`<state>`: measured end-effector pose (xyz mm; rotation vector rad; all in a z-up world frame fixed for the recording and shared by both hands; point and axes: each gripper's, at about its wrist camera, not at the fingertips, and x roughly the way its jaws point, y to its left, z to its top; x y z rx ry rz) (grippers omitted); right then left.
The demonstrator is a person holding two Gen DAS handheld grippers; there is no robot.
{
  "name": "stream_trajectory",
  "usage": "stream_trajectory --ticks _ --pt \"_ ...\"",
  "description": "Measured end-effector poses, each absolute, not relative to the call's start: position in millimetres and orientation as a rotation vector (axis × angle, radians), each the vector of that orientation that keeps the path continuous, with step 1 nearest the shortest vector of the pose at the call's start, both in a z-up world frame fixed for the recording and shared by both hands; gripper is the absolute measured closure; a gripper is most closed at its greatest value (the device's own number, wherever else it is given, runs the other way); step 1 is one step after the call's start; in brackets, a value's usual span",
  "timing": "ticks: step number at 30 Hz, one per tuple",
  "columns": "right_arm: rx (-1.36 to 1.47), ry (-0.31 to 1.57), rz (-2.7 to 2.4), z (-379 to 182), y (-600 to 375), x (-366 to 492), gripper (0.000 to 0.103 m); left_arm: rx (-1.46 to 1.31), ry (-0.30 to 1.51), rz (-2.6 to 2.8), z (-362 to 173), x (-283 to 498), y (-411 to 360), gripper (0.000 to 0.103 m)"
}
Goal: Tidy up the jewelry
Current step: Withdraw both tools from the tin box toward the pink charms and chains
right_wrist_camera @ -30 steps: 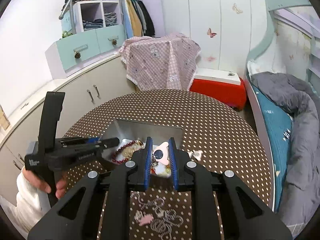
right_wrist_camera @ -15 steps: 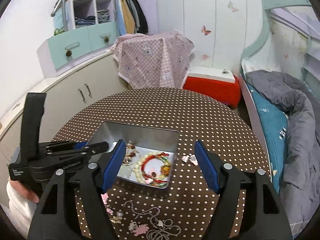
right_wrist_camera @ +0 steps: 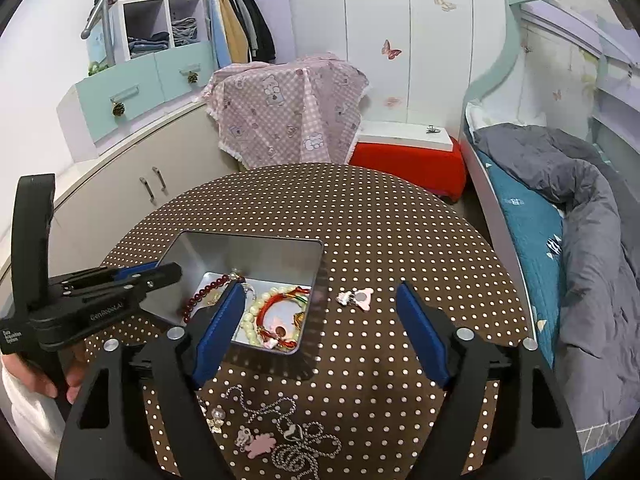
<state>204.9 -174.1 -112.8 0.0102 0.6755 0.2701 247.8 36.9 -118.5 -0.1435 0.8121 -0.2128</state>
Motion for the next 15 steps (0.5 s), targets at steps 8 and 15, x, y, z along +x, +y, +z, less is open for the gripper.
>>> stream_trajectory --ticks 8,15 --pt "0.011 0.667 0.266 -112 -179 194 0.023 -0.107 0.747 -0.202 -103 230 32 0.036" --pt "0.009 0.650 0.265 -109 -182 180 0.021 -0.095 0.732 -0.196 -98 217 31 0.036"
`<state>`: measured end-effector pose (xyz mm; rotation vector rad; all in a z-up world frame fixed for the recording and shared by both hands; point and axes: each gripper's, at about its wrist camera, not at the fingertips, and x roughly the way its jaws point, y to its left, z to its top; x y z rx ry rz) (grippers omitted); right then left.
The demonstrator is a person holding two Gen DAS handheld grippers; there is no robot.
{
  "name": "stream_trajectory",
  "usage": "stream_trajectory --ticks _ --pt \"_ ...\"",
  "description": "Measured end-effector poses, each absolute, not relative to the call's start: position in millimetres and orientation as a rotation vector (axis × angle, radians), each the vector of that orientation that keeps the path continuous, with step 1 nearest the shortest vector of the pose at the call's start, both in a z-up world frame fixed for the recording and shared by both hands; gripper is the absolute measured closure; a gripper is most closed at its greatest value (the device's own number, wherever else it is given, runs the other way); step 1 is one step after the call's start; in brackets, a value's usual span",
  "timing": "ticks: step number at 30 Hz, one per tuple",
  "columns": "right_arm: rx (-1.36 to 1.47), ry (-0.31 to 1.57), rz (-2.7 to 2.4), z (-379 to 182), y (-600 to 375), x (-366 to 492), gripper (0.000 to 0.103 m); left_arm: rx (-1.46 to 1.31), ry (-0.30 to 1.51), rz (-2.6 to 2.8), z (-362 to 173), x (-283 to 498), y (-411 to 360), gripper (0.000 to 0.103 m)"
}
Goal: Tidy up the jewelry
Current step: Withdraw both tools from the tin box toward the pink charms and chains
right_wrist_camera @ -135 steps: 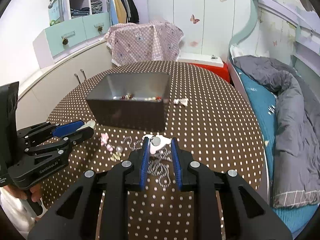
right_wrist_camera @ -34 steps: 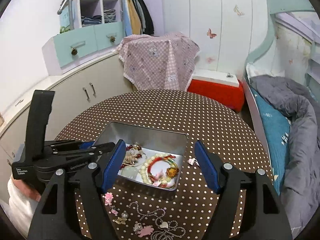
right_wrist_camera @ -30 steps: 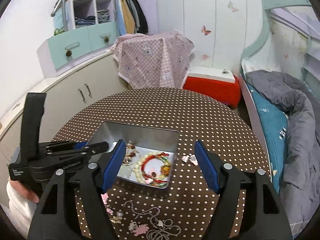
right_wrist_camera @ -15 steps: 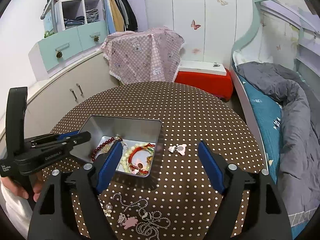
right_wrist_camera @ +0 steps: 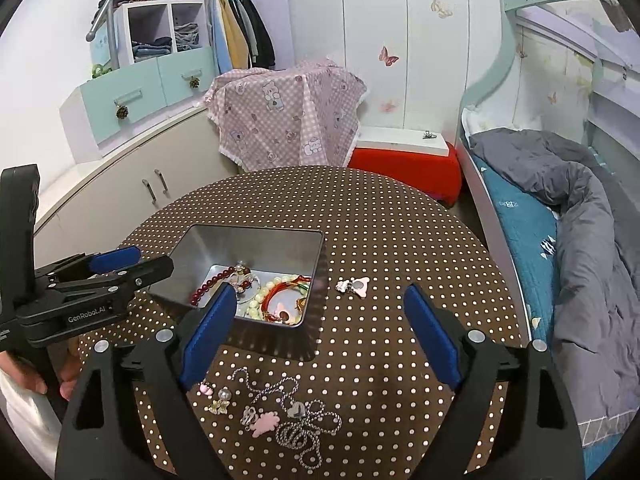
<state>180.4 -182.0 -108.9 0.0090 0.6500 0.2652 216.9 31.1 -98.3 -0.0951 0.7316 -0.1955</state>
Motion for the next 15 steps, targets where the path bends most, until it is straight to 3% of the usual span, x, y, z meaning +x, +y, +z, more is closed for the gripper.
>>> stream_trajectory --ticks 15 --pt "0.002 0.651 0.254 -112 -183 153 0.020 -0.084 0.743 -0.210 -100 186 25 0.036"
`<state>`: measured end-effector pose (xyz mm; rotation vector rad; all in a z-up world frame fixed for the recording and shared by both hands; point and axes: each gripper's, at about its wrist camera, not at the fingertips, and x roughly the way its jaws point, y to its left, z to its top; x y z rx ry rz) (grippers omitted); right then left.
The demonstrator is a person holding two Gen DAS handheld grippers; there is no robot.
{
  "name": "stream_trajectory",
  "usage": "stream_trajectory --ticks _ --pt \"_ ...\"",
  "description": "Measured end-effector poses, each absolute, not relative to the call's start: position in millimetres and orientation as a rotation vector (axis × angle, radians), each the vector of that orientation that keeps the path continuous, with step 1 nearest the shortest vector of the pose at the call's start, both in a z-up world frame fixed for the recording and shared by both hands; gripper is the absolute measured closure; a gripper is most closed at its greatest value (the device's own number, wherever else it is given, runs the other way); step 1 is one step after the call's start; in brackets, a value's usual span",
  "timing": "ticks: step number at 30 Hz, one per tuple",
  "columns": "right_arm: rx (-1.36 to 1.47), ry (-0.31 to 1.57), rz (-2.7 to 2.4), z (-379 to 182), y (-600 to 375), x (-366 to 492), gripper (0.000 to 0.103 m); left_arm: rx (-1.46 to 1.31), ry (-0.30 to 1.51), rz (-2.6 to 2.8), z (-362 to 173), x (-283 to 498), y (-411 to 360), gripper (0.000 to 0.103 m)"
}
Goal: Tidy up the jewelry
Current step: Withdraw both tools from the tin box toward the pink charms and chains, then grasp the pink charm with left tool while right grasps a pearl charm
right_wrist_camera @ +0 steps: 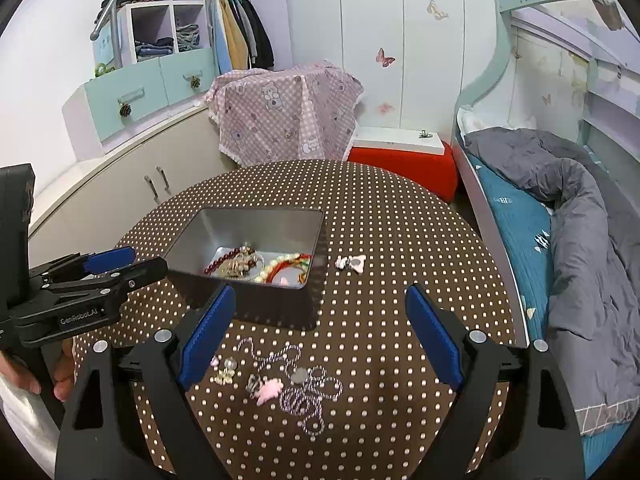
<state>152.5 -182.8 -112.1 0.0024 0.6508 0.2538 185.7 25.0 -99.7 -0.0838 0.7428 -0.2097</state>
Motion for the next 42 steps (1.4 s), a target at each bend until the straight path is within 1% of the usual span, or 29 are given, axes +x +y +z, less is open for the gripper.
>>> stream_trajectory --ticks 16,18,19,21,23,24,25,27,29,30,32,33,34,35,37,38,39,40,42 --pt "-0.026 0.750 0.258 -144 -169 141 0.020 -0.057 0.883 -0.274 -142 180 0 0.036" --pt "-0.034 0.759 0.263 -147 -167 140 0.020 -0.054 0.897 -0.282 -145 183 -3 0.045" --pt "-0.041 0.763 0.265 -149 -165 140 0.020 -0.051 0.906 -0.284 -147 185 -5 0.047" --pt "-0.053 0.767 0.270 -151 -162 139 0.020 -0.042 0.923 -0.283 -152 188 -8 0.056" --pt "-0.059 0.770 0.274 -152 -160 139 0.020 -0.023 0.915 -0.274 -153 188 -10 0.060" --pt "-0.059 0.771 0.274 -153 -160 140 0.020 -0.013 0.912 -0.274 -153 188 -12 0.069" --pt "-0.059 0.774 0.275 -154 -159 141 0.020 -0.009 0.912 -0.278 -153 188 -12 0.072" --pt "-0.060 0.778 0.278 -155 -158 142 0.020 0.013 0.910 -0.295 -154 186 -15 0.082" --pt "-0.067 0.780 0.285 -157 -155 142 0.020 0.038 0.897 -0.294 -155 182 -16 0.082" --pt "-0.071 0.779 0.292 -158 -153 142 0.020 0.042 0.893 -0.294 -155 180 -16 0.086" --pt "-0.075 0.779 0.315 -158 -150 141 0.020 0.025 0.894 -0.297 -155 178 -14 0.086" --pt "-0.081 0.774 0.329 -158 -147 140 0.022 0.014 0.896 -0.301 -155 177 -11 0.090" --pt "-0.092 0.769 0.345 -158 -143 140 0.029 0.008 0.898 -0.301 -155 175 -9 0.091" --pt "-0.101 0.768 0.358 -158 -140 139 0.032 0.003 0.899 -0.298 -155 174 -7 0.093" --pt "-0.115 0.768 0.392 -160 -134 139 0.048 -0.003 0.899 -0.294 -155 171 -2 0.094" --pt "-0.116 0.774 0.414 -161 -131 141 0.052 -0.006 0.896 -0.293 -154 170 1 0.094" --pt "-0.118 0.782 0.430 -163 -129 143 0.059 -0.014 0.895 -0.290 -154 169 4 0.094" --pt "-0.123 0.788 0.441 -164 -126 145 0.064 -0.019 0.896 -0.289 -154 169 4 0.094" --pt "-0.139 0.796 0.451 -167 -120 149 0.069 -0.030 0.895 -0.287 -154 168 7 0.094"
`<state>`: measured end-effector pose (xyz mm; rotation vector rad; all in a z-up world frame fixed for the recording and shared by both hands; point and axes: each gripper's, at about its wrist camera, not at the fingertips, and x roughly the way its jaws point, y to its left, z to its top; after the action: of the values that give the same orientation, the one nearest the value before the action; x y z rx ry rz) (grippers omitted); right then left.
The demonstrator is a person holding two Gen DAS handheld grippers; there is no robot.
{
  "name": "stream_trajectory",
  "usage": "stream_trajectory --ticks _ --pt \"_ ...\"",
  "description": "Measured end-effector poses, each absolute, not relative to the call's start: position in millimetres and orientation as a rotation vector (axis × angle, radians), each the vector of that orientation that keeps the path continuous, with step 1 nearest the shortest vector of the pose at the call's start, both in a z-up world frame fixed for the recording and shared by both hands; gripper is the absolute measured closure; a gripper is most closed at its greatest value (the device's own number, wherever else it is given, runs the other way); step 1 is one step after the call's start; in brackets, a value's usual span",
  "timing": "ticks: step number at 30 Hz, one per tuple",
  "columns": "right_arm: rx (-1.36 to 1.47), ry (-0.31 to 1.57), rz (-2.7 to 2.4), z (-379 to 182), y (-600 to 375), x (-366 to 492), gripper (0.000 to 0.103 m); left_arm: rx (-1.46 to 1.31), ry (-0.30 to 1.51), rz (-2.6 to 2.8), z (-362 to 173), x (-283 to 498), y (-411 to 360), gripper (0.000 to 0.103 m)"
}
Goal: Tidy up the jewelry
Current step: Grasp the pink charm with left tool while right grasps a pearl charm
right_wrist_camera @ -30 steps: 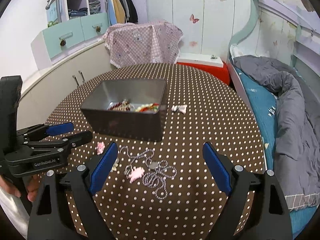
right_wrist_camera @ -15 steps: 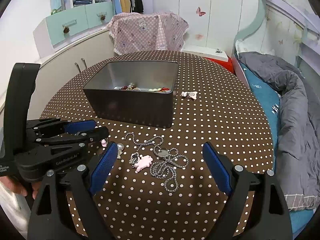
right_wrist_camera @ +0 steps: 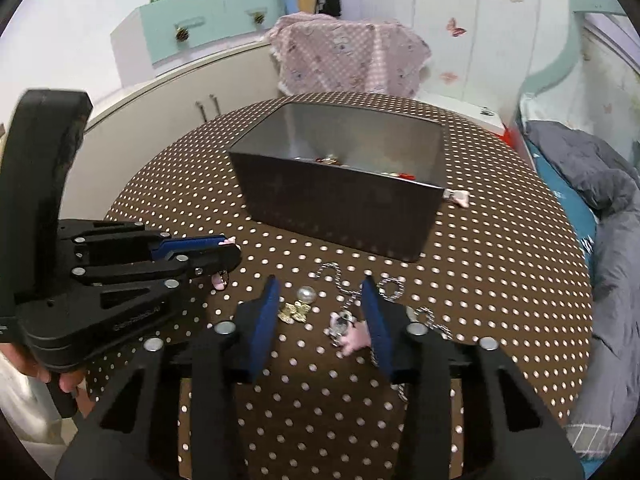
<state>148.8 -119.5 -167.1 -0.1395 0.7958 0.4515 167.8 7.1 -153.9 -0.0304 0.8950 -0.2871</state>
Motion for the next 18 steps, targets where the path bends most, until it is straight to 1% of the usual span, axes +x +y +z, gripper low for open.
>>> stream_trajectory --ticks 1,3,6,9,11,12,18 --pt "-0.145 0.801 0.453 -169 -117 150 0.073 -0.036 0.894 -0.285 -154 167 9 0.094" --pt "-0.153 0.816 0.460 -173 -113 154 0.077 -0.043 0.888 -0.286 -152 166 11 0.094" --pt "-0.160 0.835 0.458 -179 -110 159 0.079 -0.045 0.877 -0.288 -150 165 13 0.094" --pt "-0.160 0.851 0.473 -183 -107 159 0.088 -0.053 0.872 -0.292 -148 165 15 0.094" --pt "-0.165 0.849 0.478 -184 -105 160 0.090 -0.059 0.869 -0.295 -148 165 16 0.094" --pt "-0.164 0.850 0.482 -184 -105 160 0.093 -0.061 0.868 -0.295 -148 165 17 0.094" --pt "-0.129 0.851 0.483 -180 -108 162 0.093 -0.074 0.862 -0.301 -145 166 20 0.094"
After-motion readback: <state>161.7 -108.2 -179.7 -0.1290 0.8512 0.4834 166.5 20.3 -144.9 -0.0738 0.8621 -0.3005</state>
